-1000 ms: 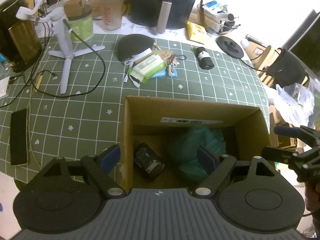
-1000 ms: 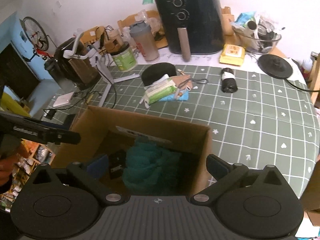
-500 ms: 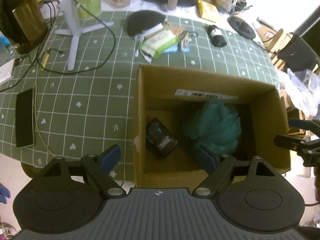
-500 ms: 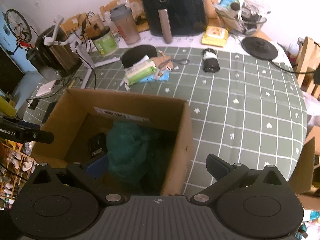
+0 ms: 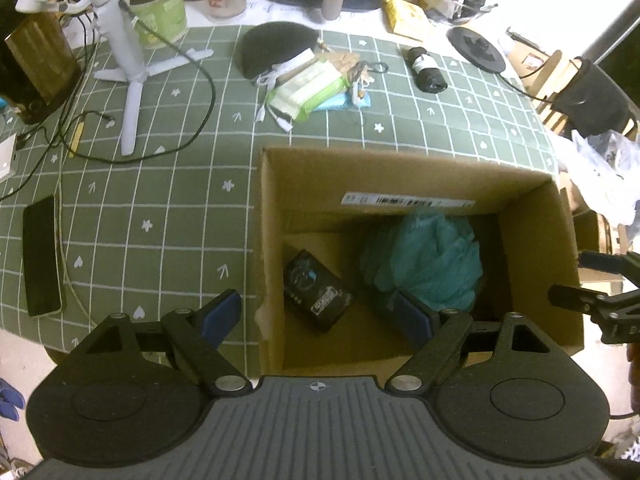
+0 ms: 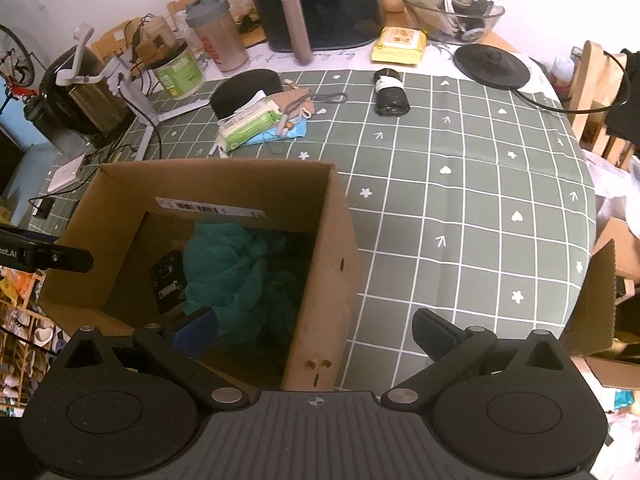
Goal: Organize soft objects
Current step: 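Withdraw both tools from the box toward the mat, then grasp the green-and-white wipes pack with the left gripper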
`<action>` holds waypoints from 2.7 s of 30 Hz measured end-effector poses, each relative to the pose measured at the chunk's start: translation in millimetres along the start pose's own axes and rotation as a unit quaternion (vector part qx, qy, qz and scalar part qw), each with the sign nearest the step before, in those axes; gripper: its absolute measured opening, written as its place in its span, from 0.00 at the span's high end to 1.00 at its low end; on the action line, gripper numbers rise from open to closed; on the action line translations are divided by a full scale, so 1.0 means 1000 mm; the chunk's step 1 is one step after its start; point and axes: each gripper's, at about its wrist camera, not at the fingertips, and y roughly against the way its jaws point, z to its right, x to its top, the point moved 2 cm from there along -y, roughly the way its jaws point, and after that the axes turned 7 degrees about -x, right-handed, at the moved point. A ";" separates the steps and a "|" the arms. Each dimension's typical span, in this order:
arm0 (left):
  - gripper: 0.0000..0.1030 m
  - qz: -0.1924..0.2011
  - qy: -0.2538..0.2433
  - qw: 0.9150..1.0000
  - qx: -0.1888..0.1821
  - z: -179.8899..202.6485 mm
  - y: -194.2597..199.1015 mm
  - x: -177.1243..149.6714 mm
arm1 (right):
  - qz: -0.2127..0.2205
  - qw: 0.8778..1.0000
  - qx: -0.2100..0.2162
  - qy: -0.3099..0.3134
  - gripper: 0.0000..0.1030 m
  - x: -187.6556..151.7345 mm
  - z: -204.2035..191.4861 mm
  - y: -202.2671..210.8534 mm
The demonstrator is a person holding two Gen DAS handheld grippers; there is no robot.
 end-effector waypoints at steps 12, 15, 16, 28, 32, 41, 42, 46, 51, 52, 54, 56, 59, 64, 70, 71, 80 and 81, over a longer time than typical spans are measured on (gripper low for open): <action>0.19 0.047 -0.018 0.998 -0.026 -0.001 0.008 0.029 | 0.033 0.999 -0.011 -0.009 0.00 0.026 0.005 -0.002; 0.19 0.060 -0.030 0.997 -0.038 0.000 0.010 0.036 | 0.043 0.999 -0.015 -0.012 0.00 0.035 0.007 -0.002; 0.19 0.067 -0.035 0.996 -0.042 0.000 0.011 0.039 | 0.045 0.999 -0.016 -0.013 0.00 0.038 0.008 -0.003; 0.19 0.114 -0.094 0.988 -0.043 -0.001 0.013 0.071 | 0.073 0.997 -0.032 -0.016 0.00 0.068 0.019 -0.014; 0.19 0.127 -0.124 0.984 -0.032 -0.003 0.007 0.083 | 0.082 0.995 -0.045 -0.023 0.00 0.077 0.025 -0.017; 0.19 0.125 -0.179 0.975 -0.038 -0.008 -0.008 0.108 | 0.107 0.991 -0.081 -0.021 0.00 0.092 0.036 -0.023; 0.19 0.127 -0.186 0.974 -0.040 -0.009 -0.010 0.110 | 0.107 0.991 -0.083 -0.021 0.00 0.094 0.037 -0.024; 0.19 0.124 -0.209 0.969 -0.048 -0.009 -0.021 0.119 | 0.106 0.990 -0.091 -0.019 0.00 0.098 0.038 -0.029; 0.19 0.114 -0.228 0.966 -0.049 -0.012 -0.038 0.133 | 0.104 0.990 -0.091 -0.032 0.00 0.102 0.041 -0.034; 0.19 0.111 -0.230 0.965 -0.050 -0.013 -0.042 0.135 | 0.103 0.990 -0.090 -0.035 0.00 0.103 0.042 -0.035; 0.19 0.106 -0.233 0.965 -0.055 -0.017 -0.053 0.141 | 0.103 0.990 -0.090 -0.036 0.00 0.105 0.042 -0.036; 0.19 0.099 -0.235 0.965 -0.059 -0.020 -0.063 0.146 | 0.102 0.990 -0.092 -0.036 0.00 0.107 0.041 -0.038; 0.19 0.089 -0.247 0.963 -0.061 -0.022 -0.081 0.153 | 0.103 0.990 -0.094 -0.035 0.00 0.110 0.041 -0.040; 0.19 0.076 -0.263 0.960 -0.066 -0.026 -0.109 0.162 | 0.097 0.989 -0.099 -0.041 0.00 0.113 0.045 -0.044; 0.22 0.045 -0.264 0.961 -0.067 -0.031 -0.144 0.174 | 0.093 0.989 -0.104 -0.054 0.00 0.113 0.050 -0.046; 0.22 0.040 -0.264 0.961 -0.070 -0.032 -0.150 0.176 | 0.093 0.989 -0.106 -0.055 0.00 0.113 0.051 -0.047; 0.41 0.008 -0.256 0.964 -0.072 -0.042 -0.193 0.191 | 0.083 0.988 -0.113 -0.070 0.00 0.110 0.059 -0.050; 0.43 0.011 -0.257 0.964 -0.070 -0.041 -0.194 0.192 | 0.082 0.988 -0.113 -0.071 0.00 0.110 0.060 -0.051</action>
